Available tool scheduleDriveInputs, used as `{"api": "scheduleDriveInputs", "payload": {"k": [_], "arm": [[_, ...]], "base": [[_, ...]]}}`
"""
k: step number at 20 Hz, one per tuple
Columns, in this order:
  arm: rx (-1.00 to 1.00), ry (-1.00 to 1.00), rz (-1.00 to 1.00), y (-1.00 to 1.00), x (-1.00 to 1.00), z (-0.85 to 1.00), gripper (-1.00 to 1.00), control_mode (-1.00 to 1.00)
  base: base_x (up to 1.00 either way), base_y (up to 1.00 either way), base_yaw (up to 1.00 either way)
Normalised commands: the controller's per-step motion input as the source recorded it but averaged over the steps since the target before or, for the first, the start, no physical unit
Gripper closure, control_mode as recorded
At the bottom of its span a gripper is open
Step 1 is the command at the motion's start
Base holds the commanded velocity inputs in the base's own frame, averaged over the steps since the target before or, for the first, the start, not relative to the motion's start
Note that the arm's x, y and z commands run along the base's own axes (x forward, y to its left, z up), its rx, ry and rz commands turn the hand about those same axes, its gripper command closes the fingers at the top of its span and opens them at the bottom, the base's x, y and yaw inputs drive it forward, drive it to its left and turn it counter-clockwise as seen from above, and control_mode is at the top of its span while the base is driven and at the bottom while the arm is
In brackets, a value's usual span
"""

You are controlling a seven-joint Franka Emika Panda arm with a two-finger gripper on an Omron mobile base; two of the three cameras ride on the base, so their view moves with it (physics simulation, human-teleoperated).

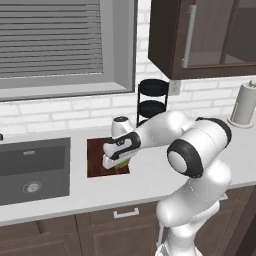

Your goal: Pick up the sponge from the counter and clean the cutting board by briefly scrubbing or pressing down on the cutting board. Once finished, release the sponge.

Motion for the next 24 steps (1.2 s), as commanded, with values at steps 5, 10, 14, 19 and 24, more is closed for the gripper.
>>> {"api": "scheduleDriveInputs", "payload": {"k": [5, 10, 14, 19, 24], "arm": [[0.0, 0.0, -0.12, -0.8, -0.11, 0.18, 1.0, -1.0], [0.0, 0.0, -0.14, -0.76, 0.0, 0.18, 1.0, -1.0], [0.0, 0.0, -0.12, -0.63, 0.02, 0.01, 1.0, -1.0], [0.0, 0.0, -0.08, -0.53, 0.12, -0.01, 1.0, -1.0], [-0.01, 0.0, -0.02, -0.33, 0.39, -0.29, 1.0, -1.0]], "base": [[0.0, 0.0, 0.0], [0.0, 0.0, 0.0], [0.0, 0.0, 0.0], [0.0, 0.0, 0.0], [0.0, 0.0, 0.0]]}}
